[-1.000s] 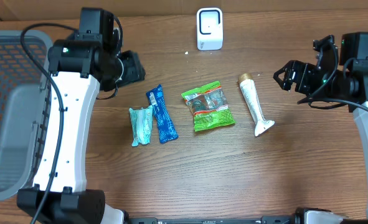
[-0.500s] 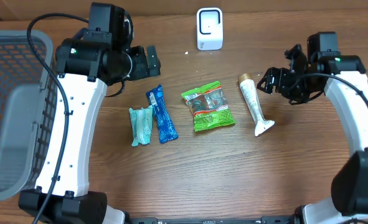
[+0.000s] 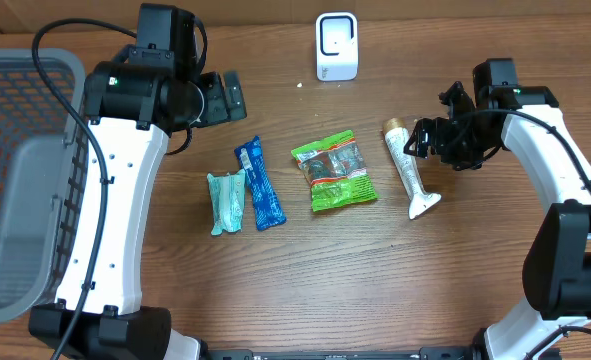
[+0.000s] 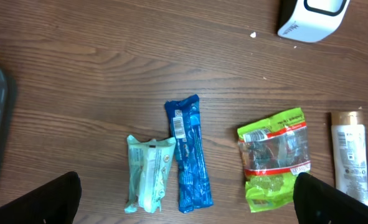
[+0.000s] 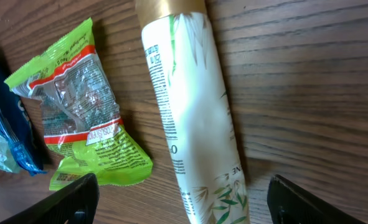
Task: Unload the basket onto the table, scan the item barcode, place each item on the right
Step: 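Raise the left gripper away and move the right gripper toward the white tube, then lower the right gripper onto the white tube and close on it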
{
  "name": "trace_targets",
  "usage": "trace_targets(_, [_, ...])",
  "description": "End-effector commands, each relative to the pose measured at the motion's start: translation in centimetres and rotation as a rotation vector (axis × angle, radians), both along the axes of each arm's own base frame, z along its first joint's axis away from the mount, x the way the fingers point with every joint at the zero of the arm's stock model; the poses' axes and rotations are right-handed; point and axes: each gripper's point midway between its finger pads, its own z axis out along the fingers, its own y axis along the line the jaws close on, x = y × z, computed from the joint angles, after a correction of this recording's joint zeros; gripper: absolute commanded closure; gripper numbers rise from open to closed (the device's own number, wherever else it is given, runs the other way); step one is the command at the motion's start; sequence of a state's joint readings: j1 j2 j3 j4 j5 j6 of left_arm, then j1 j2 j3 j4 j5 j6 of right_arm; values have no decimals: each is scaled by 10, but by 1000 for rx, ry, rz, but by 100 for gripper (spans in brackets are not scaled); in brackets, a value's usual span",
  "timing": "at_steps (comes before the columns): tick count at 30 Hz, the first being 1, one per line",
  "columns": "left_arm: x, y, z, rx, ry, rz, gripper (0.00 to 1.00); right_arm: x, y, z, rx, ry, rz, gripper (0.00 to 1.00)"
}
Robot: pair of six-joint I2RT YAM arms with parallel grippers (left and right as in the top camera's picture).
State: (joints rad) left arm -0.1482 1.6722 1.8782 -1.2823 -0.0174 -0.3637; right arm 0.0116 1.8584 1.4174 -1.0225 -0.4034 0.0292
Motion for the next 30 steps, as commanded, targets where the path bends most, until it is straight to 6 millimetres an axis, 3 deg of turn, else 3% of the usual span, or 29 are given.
trace_targets(1, [4, 8, -1, 51, -7, -7, 0, -3, 3, -2, -4, 6, 20, 12])
trace_targets(9, [4, 22, -1, 124, -6, -123, 0, -8, 2, -10, -11, 20, 19, 11])
trace_targets(18, [4, 52, 1, -59, -15, -111, 0, -5, 2, -11, -11, 5, 19, 11])
trace_targets(30, [2, 55, 2, -55, -27, -205, 0, -10, 4, -20, -18, -5, 71, 11])
